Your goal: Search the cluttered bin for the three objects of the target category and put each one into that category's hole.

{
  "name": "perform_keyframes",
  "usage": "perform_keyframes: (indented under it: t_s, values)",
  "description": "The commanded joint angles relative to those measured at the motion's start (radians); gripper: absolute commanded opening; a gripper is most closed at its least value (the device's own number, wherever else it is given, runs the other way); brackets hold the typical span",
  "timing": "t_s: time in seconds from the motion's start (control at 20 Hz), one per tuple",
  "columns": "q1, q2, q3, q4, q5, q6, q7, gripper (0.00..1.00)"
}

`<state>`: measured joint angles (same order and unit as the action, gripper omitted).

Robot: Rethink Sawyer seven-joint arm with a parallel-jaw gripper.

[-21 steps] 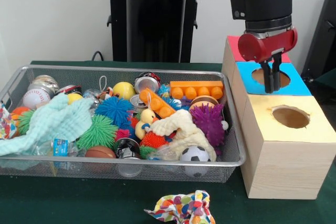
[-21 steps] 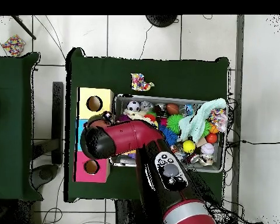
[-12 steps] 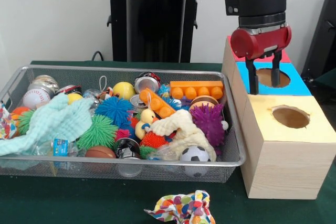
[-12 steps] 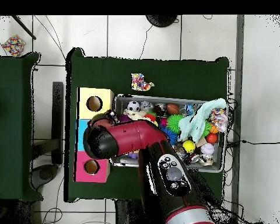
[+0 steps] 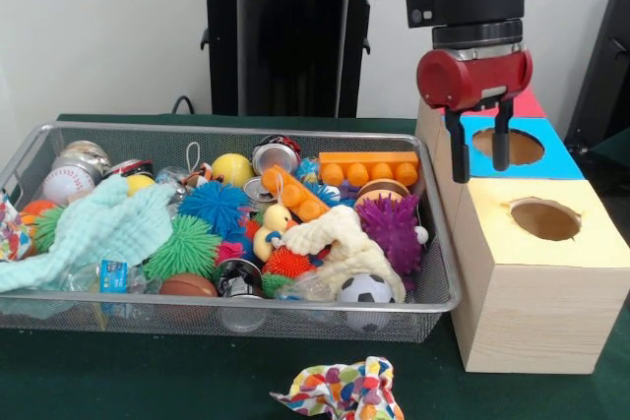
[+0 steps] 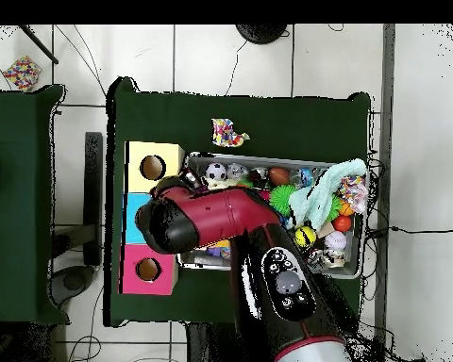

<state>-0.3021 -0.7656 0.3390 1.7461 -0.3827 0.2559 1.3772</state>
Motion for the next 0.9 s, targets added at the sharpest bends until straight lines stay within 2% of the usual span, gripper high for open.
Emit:
perform_keyframes:
  t_s: [0.05,0.45,0.65,0.9]
  values:
    - [-0.059,-0.008,0.049,-0.103,-0.151,-0.039,-0.065,1.0]
    - [-0.104,0.026,0.11,-0.22,-0.165,0.118,-0.13,1.0]
    - [-0.084,0.083,0.105,-0.333,-0.163,0.242,-0.166,1.0]
    - [-0.063,0.169,0.106,-0.438,-0.162,0.363,-0.191,1.0]
